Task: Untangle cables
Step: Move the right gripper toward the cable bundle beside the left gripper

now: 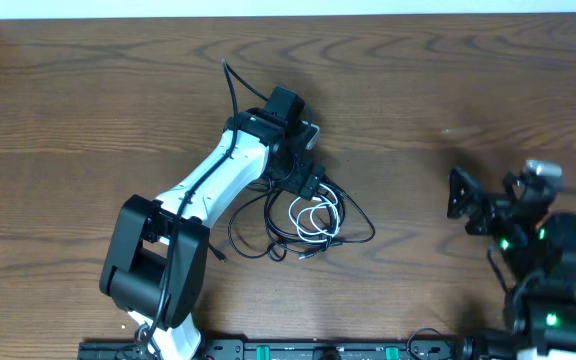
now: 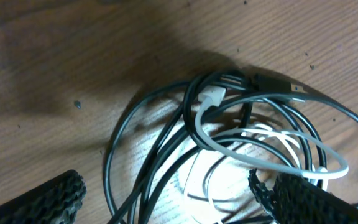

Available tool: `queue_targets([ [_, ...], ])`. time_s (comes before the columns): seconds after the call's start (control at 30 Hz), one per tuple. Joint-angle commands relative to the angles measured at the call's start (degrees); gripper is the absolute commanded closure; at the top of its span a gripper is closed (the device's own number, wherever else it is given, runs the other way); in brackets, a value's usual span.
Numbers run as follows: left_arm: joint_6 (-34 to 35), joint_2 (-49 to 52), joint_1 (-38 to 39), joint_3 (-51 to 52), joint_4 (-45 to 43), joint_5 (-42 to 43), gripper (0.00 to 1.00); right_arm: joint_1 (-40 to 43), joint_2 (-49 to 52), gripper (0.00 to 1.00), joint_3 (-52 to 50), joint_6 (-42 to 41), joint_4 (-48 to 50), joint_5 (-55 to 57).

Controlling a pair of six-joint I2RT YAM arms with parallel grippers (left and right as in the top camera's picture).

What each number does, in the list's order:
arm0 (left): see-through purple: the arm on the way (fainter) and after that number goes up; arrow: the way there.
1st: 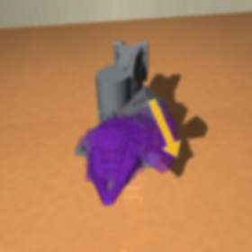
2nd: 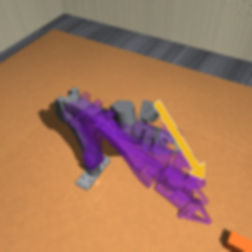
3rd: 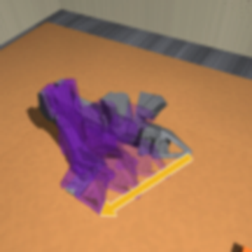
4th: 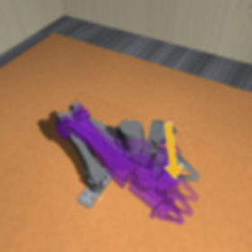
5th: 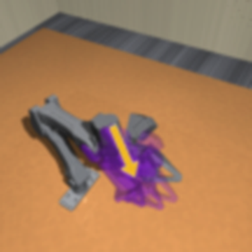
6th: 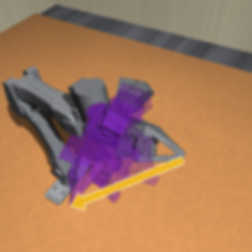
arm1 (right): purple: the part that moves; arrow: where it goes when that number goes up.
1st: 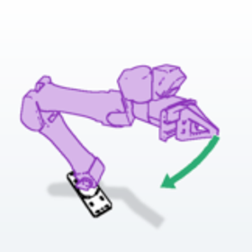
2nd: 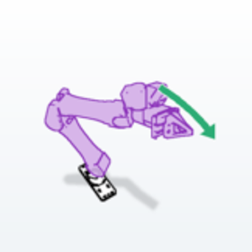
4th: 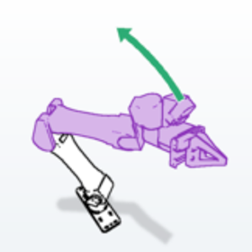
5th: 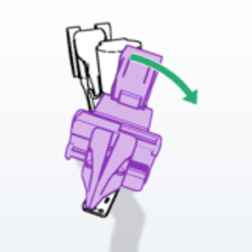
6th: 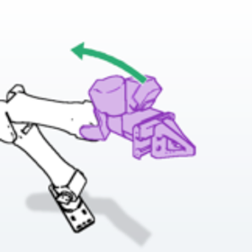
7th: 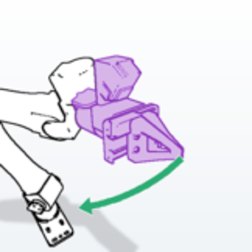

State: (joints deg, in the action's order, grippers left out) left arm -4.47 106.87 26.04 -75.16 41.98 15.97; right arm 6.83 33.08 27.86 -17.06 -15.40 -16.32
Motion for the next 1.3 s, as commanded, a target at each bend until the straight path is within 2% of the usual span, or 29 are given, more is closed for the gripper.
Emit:
queue_targets([
  [0.0, 0.3, 1.0, 0.2, -0.9, 0.1, -0.6, 0.03, -0.5, 9.4, 0.01, 8.3, 2.4, -3.8, -7.6],
  [0.23, 0.3, 1.0, 0.2, -0.9, 0.1, -0.6, 0.03, -0.5, 23.2, 0.01, 19.1, 7.4, -11.5, -19.7],
  [0.4, 0.3, 1.0, 0.2, -0.9, 0.1, -0.6, 0.02, -0.5, 29.2, 0.01, 21.1, 7.4, -10.7, -26.1],
  [0.53, 0.3, 1.0, 0.2, -0.8, 0.2, -0.6, 0.02, -0.5, 31.6, 0.01, 21.1, 6.2, -10.5, -26.1],
  [0.63, 0.3, 1.0, 0.2, -0.8, 0.4, -0.6, 0.02, -0.5, 32.6, 0.01, 21.1, -2.7, -11.0, -26.1],
  [0.77, 0.3, 1.0, 0.2, -0.8, 0.6, -0.5, 0.02, -0.5, 33.8, 0.01, 21.1, -7.4, -10.8, -25.2],
  [1.03, 0.3, 1.0, 0.2, -0.8, 1.0, -0.6, 0.02, -1.9, 36.9, 0.01, 21.0, -8.2, -12.9, -25.2],
  [1.27, -1.9, 1.0, 0.2, -0.8, 2.8, -0.6, 0.02, -9.2, 40.4, 0.03, 21.0, -8.4, -13.0, -22.6],
])
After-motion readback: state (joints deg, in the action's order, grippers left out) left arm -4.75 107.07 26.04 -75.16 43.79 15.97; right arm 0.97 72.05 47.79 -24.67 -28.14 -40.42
